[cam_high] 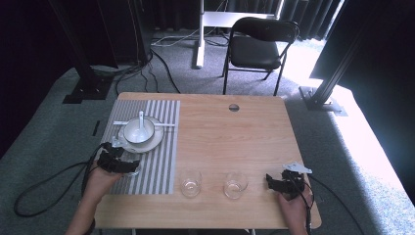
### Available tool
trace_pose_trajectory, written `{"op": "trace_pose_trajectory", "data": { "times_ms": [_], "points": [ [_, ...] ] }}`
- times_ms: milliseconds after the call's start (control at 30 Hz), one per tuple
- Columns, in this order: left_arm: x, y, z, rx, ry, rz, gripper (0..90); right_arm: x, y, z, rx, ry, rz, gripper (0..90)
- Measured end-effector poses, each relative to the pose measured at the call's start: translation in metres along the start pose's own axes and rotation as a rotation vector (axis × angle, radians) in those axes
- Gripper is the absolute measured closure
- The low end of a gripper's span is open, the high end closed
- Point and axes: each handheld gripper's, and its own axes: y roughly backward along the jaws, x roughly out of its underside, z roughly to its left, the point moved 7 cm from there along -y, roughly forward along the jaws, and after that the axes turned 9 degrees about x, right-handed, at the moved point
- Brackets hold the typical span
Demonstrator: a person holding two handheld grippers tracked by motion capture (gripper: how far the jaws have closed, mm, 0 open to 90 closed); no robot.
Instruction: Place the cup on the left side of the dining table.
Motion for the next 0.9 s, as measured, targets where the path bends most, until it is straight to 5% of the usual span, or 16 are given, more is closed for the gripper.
{"op": "trace_pose_trajectory", "data": {
  "times_ms": [367,633,900],
  "points": [
    [0.003,0.001,0.0,0.032,-0.002,-0.057,17.5,0.0,0.0,0.0,0.0,0.0,0.0,11.9],
    [0.008,-0.002,-0.006,0.049,0.002,-0.06,0.3,0.0,0.0,0.0,0.0,0.0,0.0,11.9],
    [0.015,-0.001,-0.003,-0.024,0.0,-0.147,0.4,0.0,0.0,0.0,0.0,0.0,0.0,11.9]
  ]
}}
